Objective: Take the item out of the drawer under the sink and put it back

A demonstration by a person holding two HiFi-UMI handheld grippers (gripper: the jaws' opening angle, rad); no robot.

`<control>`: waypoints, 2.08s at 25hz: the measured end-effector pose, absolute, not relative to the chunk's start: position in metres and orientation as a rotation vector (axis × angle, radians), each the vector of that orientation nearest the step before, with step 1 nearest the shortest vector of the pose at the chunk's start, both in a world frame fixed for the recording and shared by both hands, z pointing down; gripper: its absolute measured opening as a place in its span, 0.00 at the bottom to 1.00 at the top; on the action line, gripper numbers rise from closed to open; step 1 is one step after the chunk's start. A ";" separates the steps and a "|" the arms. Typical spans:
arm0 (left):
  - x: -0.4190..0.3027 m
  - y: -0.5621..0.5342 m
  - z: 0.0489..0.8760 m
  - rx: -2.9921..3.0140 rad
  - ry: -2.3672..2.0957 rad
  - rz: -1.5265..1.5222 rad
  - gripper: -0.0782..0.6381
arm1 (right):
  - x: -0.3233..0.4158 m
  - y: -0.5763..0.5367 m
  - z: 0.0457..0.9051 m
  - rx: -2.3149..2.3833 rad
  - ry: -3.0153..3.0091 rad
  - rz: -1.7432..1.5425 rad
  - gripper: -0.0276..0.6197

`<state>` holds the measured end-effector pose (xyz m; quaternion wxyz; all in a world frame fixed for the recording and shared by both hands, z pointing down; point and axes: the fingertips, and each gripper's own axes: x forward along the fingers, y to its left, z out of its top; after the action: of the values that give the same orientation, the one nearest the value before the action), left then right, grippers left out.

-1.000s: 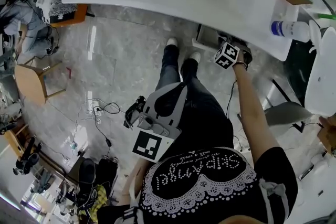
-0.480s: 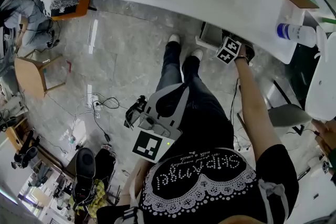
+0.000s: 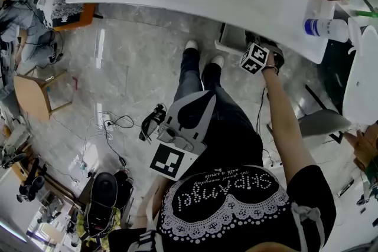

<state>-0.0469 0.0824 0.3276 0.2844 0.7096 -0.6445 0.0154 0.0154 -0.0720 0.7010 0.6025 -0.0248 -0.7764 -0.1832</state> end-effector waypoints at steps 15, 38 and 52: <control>-0.038 0.079 0.312 2.030 -1.664 -0.005 0.11 | 0.034 -0.044 0.663 0.057 -1.857 -0.407 0.08; -0.010 0.064 0.306 2.246 -1.569 0.042 0.11 | 0.042 -0.023 0.575 0.296 -2.003 -0.447 0.08; 0.020 0.047 0.290 2.449 -1.489 0.062 0.11 | 0.063 -0.020 0.497 0.526 -2.138 -0.330 0.08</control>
<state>0.0196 0.0468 0.2896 0.1371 0.8462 -0.5145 0.0214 0.0631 -0.0196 0.4970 0.4419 0.2121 -0.8614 -0.1331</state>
